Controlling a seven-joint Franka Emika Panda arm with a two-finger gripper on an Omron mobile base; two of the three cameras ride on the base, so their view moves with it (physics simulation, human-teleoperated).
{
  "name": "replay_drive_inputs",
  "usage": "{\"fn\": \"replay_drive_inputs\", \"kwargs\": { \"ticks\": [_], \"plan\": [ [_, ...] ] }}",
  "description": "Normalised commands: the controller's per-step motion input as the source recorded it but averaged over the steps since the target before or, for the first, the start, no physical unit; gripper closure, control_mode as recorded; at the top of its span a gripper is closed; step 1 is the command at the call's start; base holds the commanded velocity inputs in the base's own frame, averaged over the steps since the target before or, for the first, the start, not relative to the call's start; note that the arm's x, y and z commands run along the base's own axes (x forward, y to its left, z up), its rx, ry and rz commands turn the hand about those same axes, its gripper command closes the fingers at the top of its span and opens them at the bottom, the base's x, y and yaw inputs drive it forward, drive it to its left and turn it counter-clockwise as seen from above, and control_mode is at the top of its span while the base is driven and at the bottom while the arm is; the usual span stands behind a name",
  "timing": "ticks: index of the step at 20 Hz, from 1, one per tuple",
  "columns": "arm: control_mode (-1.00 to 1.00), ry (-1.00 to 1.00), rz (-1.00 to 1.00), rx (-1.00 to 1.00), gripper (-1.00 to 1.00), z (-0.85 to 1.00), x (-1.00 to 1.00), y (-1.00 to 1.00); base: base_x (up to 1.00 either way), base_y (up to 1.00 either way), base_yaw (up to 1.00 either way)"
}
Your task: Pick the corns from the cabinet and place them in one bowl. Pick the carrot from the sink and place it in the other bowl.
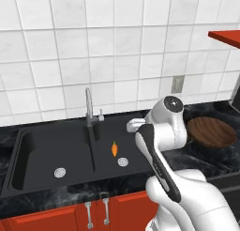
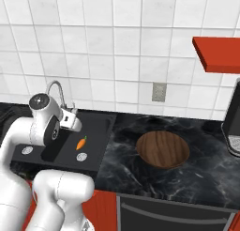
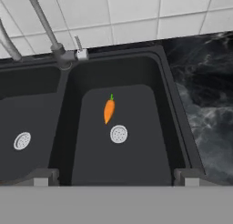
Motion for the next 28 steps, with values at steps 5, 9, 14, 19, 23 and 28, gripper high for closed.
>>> {"fn": "replay_drive_inputs", "kwargs": {
  "ticks": [5, 9, 14, 19, 23, 28],
  "plan": [
    [-1.00, 0.20, 0.00, 0.00, -1.00, -0.05, 0.34, 0.00, 0.00, 0.00, 0.00],
    [-1.00, 0.37, 0.00, 0.05, -1.00, -0.02, 0.38, 0.00, 0.00, 0.00, 0.00],
    [-1.00, 0.22, 0.00, 0.03, -1.00, -0.14, 0.21, 0.02, 0.00, 0.00, 0.00],
    [-1.00, 0.00, 0.00, 0.00, -1.00, -0.53, 0.13, 0.10, 0.00, 0.00, 0.00],
    [-1.00, 0.00, 0.00, 0.00, -1.00, -0.55, 0.23, 0.06, 0.00, 0.00, 0.00],
    [-1.00, 0.00, 0.00, 0.00, -1.00, -0.40, 0.32, 0.01, 0.00, 0.00, 0.00]
  ]
}}
